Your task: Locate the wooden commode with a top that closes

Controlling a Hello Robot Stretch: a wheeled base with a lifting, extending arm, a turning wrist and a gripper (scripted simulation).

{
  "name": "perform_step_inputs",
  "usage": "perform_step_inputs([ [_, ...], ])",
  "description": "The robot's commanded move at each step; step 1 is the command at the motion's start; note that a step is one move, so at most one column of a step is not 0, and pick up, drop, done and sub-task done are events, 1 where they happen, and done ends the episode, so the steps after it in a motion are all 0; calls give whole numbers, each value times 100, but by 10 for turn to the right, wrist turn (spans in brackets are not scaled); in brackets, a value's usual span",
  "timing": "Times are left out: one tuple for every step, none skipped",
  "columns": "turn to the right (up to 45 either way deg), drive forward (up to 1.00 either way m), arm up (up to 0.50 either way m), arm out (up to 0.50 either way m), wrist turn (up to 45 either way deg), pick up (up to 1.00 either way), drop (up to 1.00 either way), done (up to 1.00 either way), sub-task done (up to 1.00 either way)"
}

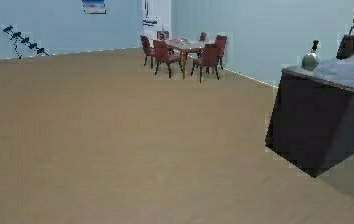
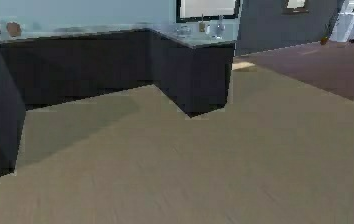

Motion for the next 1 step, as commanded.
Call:
perform_step_inputs([
  [450,0,0,0,0,0,0,0,0],
])
